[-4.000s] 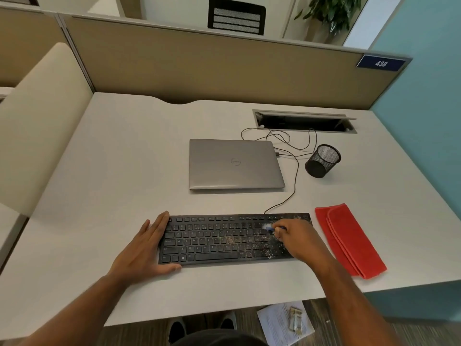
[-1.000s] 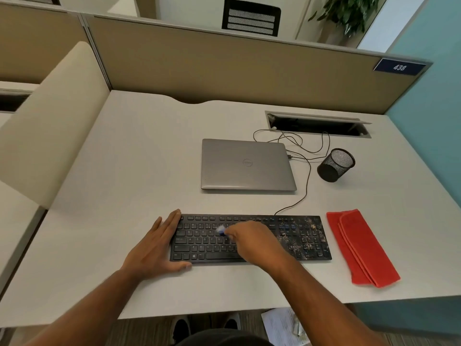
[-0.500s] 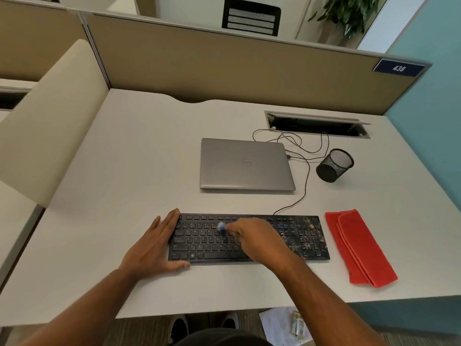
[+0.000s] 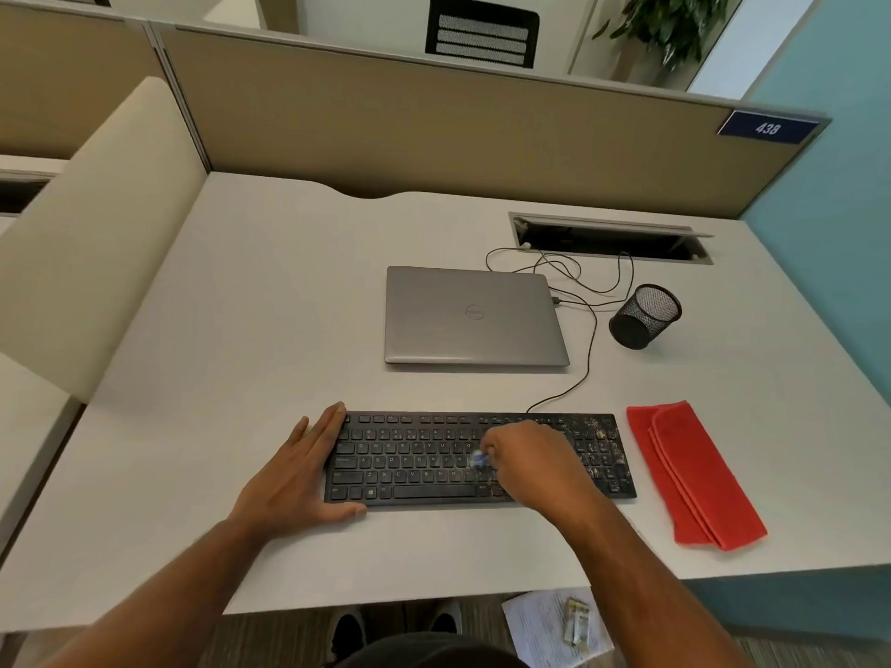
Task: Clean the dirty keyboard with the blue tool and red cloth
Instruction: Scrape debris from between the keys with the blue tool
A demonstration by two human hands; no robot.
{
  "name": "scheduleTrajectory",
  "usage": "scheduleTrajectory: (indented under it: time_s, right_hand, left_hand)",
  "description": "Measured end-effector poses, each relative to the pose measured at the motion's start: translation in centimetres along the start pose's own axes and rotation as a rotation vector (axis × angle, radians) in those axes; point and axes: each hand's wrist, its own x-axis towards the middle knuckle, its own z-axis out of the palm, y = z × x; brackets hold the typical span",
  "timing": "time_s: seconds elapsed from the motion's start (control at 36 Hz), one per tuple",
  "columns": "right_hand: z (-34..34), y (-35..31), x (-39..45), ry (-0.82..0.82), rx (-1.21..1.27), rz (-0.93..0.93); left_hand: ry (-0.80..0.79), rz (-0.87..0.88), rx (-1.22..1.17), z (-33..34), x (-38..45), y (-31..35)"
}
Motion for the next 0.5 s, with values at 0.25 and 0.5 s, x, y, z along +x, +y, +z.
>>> scheduleTrajectory:
  time_s: [0.25, 0.5]
  right_hand:
    - [1.3, -0.2, 0.2, -0.103, 0.05, -0.057]
    - [0.2, 0.2, 1.0, -0.101, -0.028, -0.065]
  left_hand:
    - [0.005, -0.012, 0.001, -0.1, 0.0, 0.2]
    - [0.012, 0.026, 0.02, -0.6, -0.1, 0.9]
